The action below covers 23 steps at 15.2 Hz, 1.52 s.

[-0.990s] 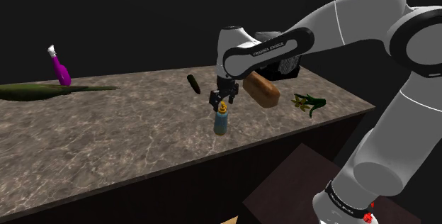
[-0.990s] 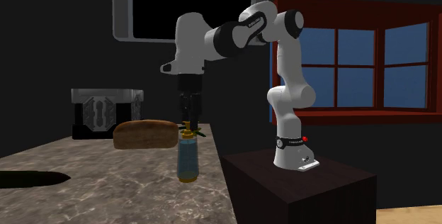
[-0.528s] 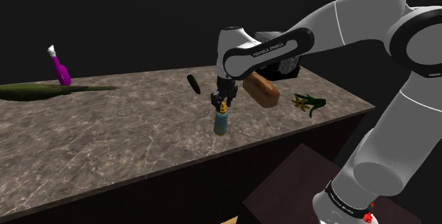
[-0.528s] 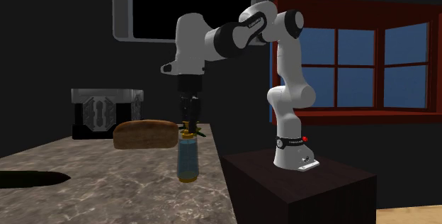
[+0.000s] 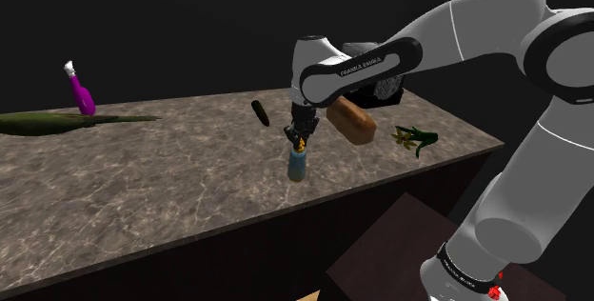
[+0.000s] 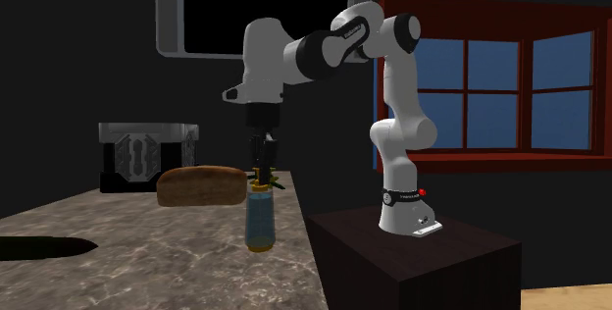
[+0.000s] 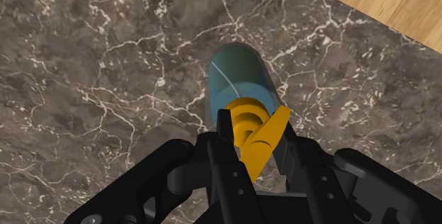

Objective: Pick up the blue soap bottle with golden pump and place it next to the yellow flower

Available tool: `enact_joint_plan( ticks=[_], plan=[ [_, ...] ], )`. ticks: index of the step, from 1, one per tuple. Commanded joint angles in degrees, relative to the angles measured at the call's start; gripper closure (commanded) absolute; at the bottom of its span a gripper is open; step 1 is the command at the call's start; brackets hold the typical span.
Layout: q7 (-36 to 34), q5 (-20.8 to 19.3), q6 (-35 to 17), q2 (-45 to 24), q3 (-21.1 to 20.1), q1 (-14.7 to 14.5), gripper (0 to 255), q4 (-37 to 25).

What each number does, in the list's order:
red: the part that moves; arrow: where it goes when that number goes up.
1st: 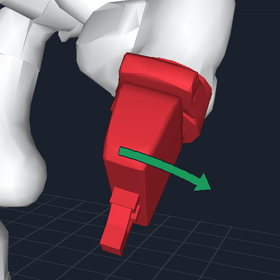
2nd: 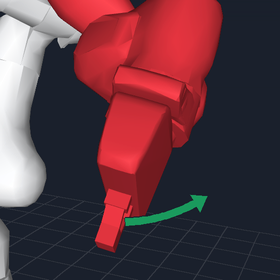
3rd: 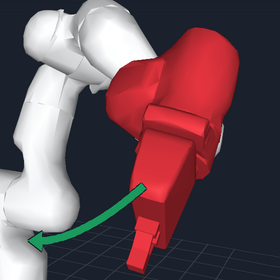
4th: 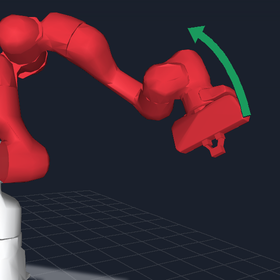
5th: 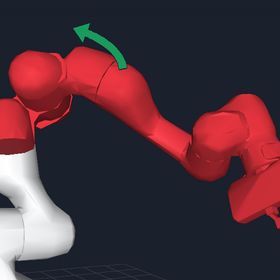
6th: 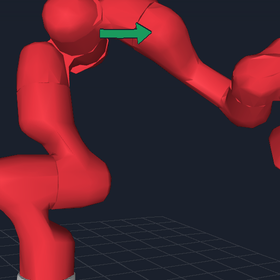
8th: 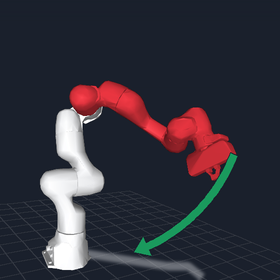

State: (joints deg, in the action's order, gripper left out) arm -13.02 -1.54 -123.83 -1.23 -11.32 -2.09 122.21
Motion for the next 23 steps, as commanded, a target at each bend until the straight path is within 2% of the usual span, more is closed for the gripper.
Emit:
enact_joint_plan(
  ticks=[1, 23],
  plan=[
    [0.0, 0.0, 0.0, 0.0, 0.0, 0.0, 255, 0.1],
    [1.0, 1.2, 16.5, 4.7, 0.2, 0.1, 255, -11.8]
  ],
)
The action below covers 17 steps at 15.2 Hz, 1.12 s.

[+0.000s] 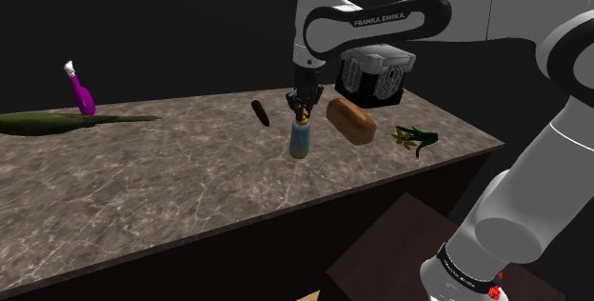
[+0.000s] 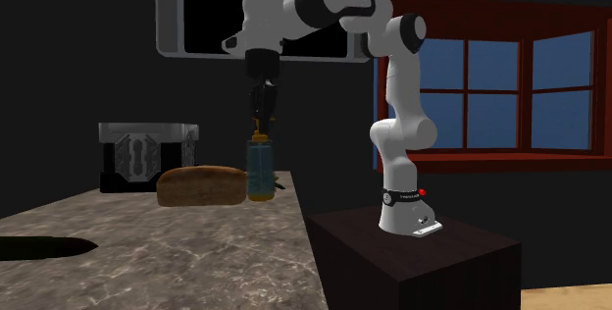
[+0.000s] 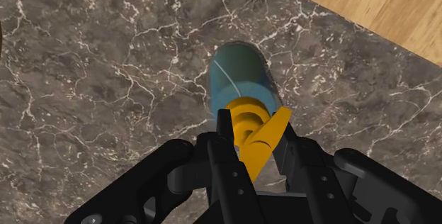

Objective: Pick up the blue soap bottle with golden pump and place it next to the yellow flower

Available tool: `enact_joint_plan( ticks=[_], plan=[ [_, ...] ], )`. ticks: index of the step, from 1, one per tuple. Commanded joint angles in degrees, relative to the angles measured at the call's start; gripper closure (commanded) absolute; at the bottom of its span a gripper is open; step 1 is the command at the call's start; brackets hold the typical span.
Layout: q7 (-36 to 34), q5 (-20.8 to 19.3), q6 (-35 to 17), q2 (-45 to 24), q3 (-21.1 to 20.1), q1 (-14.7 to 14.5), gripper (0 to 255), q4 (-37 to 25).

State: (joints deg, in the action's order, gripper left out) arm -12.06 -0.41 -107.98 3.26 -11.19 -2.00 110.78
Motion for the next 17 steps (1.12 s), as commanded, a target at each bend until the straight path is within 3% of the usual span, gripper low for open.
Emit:
enact_joint_plan(
  ticks=[1, 17],
  plan=[
    [0.1, 0.1, 1.4, 0.3, 0.0, 0.0, 255, -1.1],
    [0.2, 0.0, 13.9, -0.3, 0.0, 0.0, 255, -14.1]
  ],
)
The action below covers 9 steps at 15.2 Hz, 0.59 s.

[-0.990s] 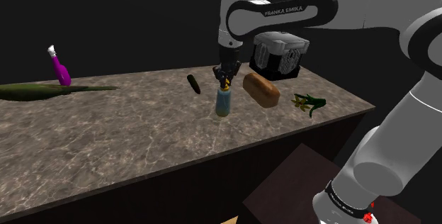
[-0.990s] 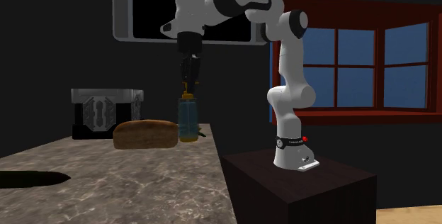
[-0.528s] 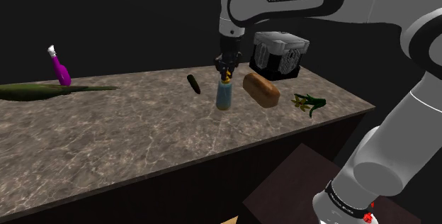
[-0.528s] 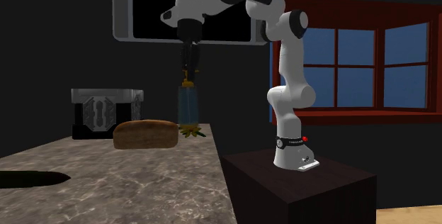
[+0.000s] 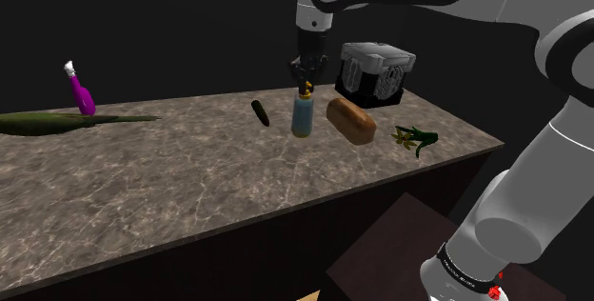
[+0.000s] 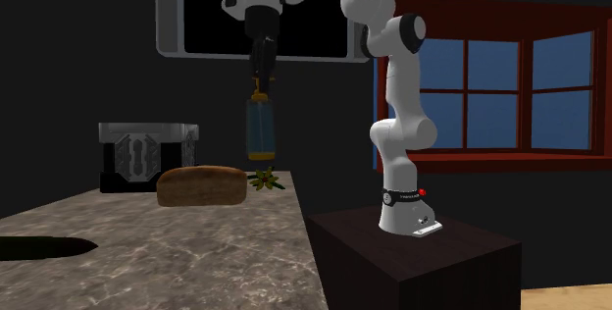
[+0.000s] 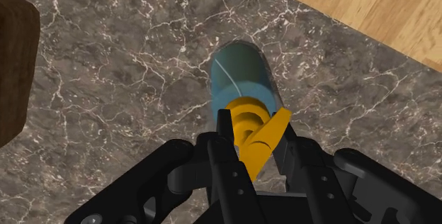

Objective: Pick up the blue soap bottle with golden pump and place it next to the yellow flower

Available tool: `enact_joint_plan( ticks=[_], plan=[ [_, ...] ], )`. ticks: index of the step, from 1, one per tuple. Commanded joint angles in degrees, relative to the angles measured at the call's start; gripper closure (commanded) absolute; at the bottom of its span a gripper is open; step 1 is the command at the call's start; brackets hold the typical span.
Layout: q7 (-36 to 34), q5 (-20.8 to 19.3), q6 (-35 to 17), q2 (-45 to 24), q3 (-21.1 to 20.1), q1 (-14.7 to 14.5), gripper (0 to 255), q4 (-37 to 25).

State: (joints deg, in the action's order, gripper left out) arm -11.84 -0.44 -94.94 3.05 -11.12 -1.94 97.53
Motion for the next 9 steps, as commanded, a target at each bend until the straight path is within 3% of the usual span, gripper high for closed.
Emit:
enact_joint_plan(
  ticks=[1, 9],
  plan=[
    [0.0, 0.0, 1.6, -0.2, 0.0, 0.0, 255, -1.8],
    [-0.2, -0.4, 7.6, -1.8, -0.1, -0.1, 255, -9.4]
  ],
)
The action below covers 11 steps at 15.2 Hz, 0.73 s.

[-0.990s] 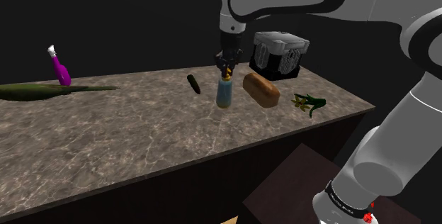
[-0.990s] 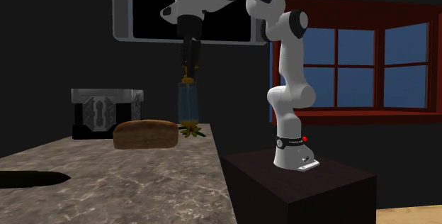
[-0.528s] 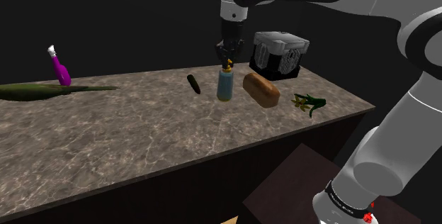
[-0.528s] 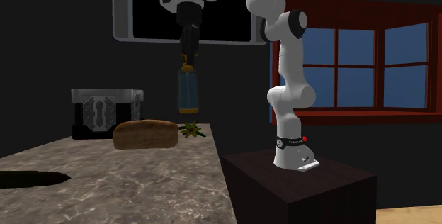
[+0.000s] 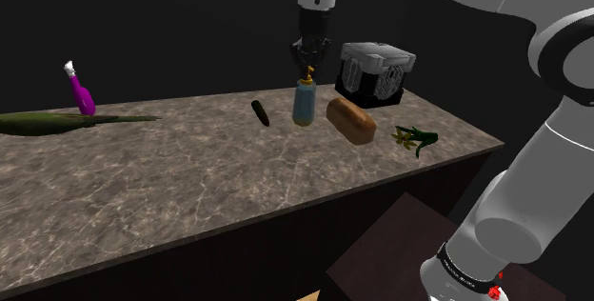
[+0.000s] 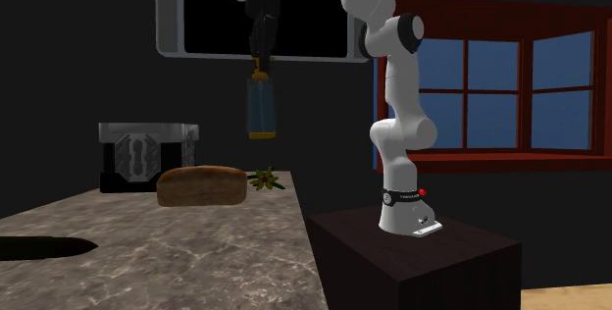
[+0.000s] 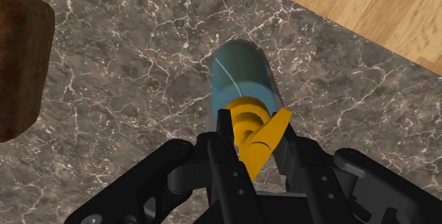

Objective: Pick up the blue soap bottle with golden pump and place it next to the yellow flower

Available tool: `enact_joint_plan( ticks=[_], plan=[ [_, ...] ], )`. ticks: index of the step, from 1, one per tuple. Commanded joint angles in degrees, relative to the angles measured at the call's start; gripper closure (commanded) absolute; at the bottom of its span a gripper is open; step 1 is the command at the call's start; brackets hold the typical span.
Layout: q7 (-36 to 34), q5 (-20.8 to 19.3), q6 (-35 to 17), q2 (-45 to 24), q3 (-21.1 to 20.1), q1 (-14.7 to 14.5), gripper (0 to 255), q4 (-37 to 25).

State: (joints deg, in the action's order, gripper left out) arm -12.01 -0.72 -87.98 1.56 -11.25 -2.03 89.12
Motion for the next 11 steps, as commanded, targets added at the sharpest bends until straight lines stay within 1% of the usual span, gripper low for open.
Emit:
enact_joint_plan(
  ticks=[1, 6, 11],
  plan=[
    [1.3, 0.2, 0.3, 1.1, 0.7, 0.6, 255, 0.8],
    [8.1, 0.8, -0.6, 7.4, 4.5, 3.5, 255, 7.9],
    [14.8, 0.5, -0.9, 12.2, 8.6, 6.2, 255, 13.0]
  ],
)
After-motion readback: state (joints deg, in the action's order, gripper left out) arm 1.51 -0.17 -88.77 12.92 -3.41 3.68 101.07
